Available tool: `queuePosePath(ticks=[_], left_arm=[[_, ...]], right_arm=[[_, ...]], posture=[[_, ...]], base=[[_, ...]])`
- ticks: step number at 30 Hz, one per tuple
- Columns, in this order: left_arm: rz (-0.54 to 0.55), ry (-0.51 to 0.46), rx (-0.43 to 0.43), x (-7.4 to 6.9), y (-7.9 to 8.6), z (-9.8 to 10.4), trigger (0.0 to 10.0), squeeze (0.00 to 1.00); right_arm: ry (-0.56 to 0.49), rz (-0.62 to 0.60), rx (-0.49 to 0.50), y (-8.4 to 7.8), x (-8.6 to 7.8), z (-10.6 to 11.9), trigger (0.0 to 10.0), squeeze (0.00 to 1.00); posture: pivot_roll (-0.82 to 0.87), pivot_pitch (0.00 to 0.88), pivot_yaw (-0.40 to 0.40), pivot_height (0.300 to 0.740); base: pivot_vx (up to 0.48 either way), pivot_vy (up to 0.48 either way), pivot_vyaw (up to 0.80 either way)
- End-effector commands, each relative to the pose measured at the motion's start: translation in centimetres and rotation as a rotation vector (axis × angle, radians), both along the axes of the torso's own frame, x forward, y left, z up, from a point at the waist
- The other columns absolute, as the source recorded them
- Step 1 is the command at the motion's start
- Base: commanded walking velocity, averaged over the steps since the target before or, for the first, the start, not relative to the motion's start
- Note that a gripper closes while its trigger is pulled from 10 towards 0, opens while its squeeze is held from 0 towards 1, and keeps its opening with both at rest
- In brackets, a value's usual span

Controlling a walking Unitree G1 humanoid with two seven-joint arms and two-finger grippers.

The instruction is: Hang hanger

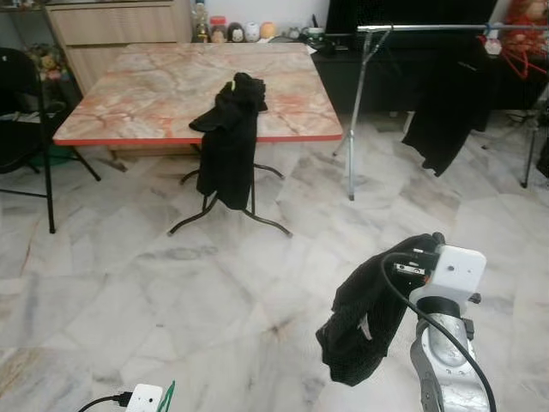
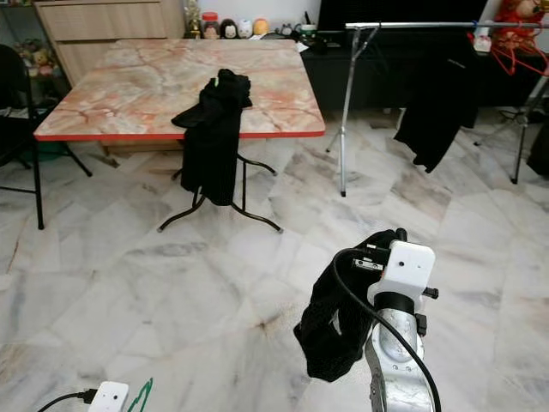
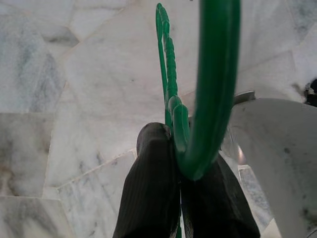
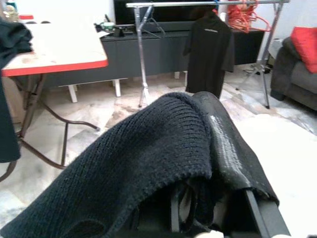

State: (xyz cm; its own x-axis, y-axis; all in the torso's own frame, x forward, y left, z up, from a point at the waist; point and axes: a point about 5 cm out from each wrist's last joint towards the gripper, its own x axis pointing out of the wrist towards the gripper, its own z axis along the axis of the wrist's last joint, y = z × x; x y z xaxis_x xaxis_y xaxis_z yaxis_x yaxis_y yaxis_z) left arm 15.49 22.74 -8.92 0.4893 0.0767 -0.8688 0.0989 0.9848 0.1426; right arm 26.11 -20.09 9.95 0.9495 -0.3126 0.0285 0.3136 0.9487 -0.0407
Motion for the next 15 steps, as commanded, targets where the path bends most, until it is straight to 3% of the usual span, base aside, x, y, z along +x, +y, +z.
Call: queuePosePath(ticks=[1,8,15], left_arm=[[-0.007,0.028,0.004,-0.43,-0.1,-0.23,10.0,0.0],[0.004,0.039,0.0,-0.61,-0.15,-0.32,10.0,0.0],[0.0,0.047,0.002,-0.67,-0.09,-0.34,10.0,0.0]], right_arm=[[-0.06,-0.005,-0.017,-0.29,0.12,1.16,10.0,0.0],[-0.112,0.009,-0.04,-0.25,0.01,2.05,10.0,0.0],[-0.116,0.013,-0.038,-0.18,0.05,2.07,10.0,0.0]], posture=[[-0.03,0.0,-0.017,0.74],[-0.03,0.0,-0.018,0.74],[-0.02,0.0,-0.018,0.74]], base=[[0.0,0.0,0.0],[0.0,0.0,0.0],[0.313,0.0,0.71]])
